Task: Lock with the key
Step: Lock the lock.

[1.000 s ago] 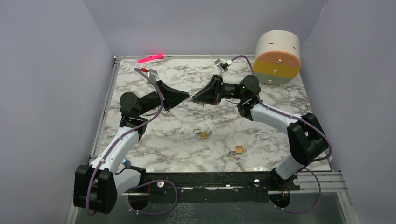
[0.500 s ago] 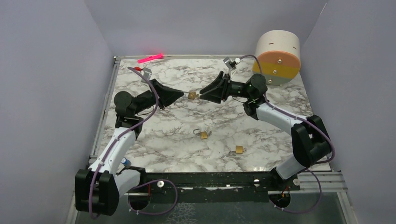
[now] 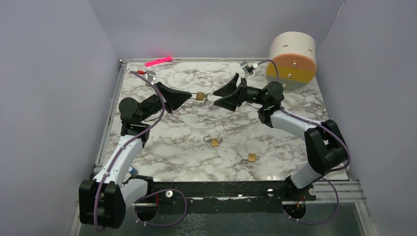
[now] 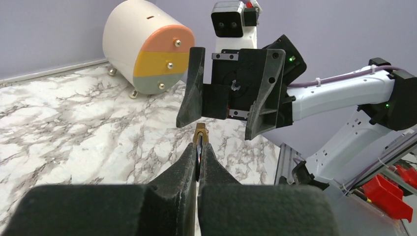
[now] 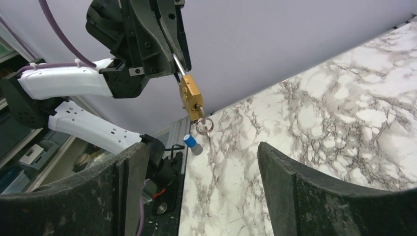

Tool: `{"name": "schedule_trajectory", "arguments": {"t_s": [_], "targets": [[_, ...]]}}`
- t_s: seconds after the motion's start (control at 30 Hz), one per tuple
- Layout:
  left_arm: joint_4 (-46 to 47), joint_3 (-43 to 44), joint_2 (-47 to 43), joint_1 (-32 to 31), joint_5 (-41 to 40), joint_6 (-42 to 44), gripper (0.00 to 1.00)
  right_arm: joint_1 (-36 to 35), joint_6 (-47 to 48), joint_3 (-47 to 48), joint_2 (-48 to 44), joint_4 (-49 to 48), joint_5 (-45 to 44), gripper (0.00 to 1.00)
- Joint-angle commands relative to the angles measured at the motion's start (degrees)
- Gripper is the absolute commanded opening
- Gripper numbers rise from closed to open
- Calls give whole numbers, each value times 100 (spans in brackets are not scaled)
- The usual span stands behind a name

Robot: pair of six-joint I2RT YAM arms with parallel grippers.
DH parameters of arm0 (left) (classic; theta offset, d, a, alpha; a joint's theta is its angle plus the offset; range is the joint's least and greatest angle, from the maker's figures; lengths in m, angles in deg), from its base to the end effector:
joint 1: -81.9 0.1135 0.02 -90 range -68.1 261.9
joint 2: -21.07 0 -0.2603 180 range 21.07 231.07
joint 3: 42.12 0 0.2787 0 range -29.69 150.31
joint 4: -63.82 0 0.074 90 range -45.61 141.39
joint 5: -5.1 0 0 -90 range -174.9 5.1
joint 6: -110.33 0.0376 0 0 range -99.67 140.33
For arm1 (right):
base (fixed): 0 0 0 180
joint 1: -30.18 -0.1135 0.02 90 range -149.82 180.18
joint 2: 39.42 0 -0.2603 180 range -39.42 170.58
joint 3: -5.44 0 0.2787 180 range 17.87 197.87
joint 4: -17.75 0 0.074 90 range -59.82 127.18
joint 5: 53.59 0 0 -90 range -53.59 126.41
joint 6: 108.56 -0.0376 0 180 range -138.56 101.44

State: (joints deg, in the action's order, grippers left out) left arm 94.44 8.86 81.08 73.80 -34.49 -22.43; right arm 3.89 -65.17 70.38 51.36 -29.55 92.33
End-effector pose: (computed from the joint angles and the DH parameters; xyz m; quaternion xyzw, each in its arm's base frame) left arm 0.2496 -0.0648 0.3313 0.1847 0.5905 -0.5375 0.5730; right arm 0.3115 0.1886 0.2871 -0.2936 0.5579 0.6460 0.4303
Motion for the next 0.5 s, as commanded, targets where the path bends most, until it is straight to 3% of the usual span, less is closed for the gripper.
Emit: {"name": "schedule_trajectory", "arguments": {"t_s": [0.0,0.3,0.47], "targets": [[563,-85,11,3,-173,-297,0,-151,-125,-38,375,-1229,-280,86],[760,-141,152,-8,-100,-376,0,-404,-907,524,1306,-2748,30,88],[758,-179,211,-8,-109,-329,0,-541,-676,657,1223,-2485,94,88]]}}
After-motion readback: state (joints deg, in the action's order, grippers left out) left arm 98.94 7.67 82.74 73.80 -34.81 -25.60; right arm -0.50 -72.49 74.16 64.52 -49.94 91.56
